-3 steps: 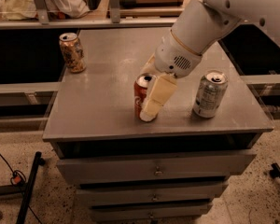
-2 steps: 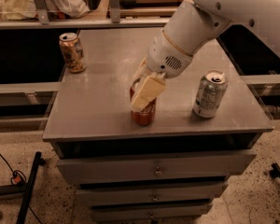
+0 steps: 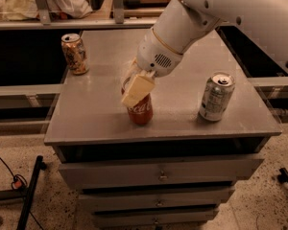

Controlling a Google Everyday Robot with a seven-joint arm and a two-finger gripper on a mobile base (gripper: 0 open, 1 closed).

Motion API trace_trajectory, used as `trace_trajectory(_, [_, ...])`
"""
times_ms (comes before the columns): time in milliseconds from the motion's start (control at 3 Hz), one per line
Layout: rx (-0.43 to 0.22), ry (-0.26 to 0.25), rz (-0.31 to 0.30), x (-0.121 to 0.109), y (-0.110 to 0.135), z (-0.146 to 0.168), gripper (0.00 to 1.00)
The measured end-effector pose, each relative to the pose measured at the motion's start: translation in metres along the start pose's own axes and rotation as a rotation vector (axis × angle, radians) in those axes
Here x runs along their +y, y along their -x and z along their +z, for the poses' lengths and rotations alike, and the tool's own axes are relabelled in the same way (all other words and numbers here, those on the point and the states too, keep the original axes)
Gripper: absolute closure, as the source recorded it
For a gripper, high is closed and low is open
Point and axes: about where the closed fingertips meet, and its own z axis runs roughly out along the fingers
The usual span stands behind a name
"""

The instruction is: Move coke can near orange can

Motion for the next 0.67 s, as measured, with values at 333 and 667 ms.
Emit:
trace_trajectory(333, [-0.010,-0.008,-0.002,-0.024,0.017,0.000,1.00])
trace_trajectory(667, [-0.022,-0.018,0.038,-0.063,0.037,-0.005,1.00])
